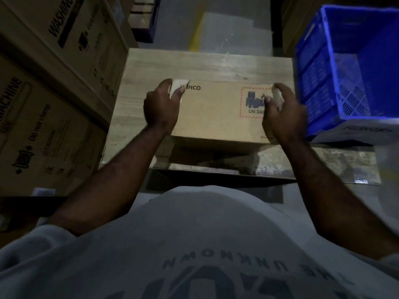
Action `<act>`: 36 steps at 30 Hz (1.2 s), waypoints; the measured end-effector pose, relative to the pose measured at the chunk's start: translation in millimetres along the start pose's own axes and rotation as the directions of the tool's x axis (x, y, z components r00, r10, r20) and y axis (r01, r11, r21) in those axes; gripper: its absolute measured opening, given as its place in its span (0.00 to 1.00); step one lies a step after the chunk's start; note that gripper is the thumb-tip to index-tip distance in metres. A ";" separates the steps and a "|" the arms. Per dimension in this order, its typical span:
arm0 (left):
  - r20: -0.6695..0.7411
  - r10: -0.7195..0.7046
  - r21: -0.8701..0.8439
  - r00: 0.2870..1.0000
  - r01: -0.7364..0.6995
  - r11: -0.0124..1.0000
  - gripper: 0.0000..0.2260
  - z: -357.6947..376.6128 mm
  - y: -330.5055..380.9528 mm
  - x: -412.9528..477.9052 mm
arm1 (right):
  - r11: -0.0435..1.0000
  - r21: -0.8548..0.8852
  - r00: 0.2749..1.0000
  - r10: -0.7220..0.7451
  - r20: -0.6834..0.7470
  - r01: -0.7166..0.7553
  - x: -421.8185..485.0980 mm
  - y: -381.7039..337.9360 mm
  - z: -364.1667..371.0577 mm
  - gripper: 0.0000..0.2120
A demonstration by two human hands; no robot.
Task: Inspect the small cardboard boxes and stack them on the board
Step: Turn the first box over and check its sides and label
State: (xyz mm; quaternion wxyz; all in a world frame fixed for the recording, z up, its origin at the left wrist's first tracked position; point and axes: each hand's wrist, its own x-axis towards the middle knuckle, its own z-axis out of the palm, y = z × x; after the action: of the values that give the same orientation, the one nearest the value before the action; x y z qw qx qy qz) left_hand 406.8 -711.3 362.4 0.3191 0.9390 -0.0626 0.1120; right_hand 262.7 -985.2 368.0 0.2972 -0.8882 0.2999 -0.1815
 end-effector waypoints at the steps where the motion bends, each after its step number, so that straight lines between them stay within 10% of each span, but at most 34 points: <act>1: 0.024 -0.001 0.015 1.000 0.000 1.000 0.19 1.5 1.0 0.7 | 1.000 -0.020 1.000 0.017 0.005 -0.017 1.7 -1.2 3.0 0.20; 17: 0.319 0.306 0.220 0.897 -0.385 0.896 0.28 3.7 4.7 -34.1 | 0.971 -0.152 0.953 -0.140 0.268 0.186 -30.0 10.5 9.1 0.27; 36: 0.597 0.168 0.362 0.784 -0.451 0.816 0.59 -0.7 9.3 -71.3 | 0.823 -0.451 0.919 -0.200 0.340 0.346 -92.5 12.9 10.3 0.46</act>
State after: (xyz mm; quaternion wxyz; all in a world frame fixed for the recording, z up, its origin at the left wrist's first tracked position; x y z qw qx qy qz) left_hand 335.9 -714.9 350.5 0.0180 0.9560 -0.2781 -0.0919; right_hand 192.6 -929.9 338.7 0.0653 -0.9848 0.1603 -0.0119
